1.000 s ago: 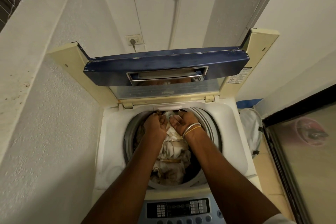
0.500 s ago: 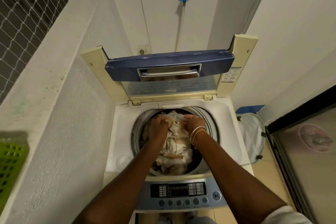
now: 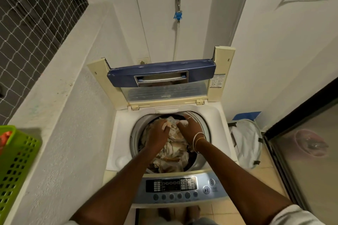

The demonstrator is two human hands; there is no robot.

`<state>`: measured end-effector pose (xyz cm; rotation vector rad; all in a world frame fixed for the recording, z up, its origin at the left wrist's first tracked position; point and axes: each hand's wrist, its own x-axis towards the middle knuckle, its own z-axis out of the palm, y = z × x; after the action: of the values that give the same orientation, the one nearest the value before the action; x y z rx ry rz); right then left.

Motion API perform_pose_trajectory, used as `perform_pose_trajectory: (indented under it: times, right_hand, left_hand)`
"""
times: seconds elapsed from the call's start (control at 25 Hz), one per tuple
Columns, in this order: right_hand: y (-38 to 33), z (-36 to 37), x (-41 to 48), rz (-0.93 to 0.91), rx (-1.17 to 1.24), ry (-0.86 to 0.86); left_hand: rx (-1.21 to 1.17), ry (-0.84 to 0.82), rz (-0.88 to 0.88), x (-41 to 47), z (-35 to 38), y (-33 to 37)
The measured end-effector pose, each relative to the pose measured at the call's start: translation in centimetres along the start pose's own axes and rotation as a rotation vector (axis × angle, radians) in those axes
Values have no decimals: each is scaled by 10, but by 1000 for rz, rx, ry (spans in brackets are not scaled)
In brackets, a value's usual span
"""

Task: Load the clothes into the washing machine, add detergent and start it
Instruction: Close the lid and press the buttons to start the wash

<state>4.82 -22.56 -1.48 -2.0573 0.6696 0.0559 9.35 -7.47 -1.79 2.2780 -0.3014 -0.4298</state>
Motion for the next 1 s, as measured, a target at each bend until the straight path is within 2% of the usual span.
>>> perform_pose_trajectory:
  times: [0.16, 0.32, 0.68, 1.0]
  right_hand:
    - [-6, -7, -13, -117, -148, 35]
    - [-12, -8, -27, -228, -313, 103]
    - [-15, -15, -54, -224, -445, 128]
    - [16, -67, -54, -131, -389, 152]
  left_hand:
    - [114, 11, 65, -11, -13, 6]
    - [347, -12, 181, -15, -29, 2]
    - [520, 27, 335, -24, -23, 11]
    - [536, -16, 423, -19, 23, 58]
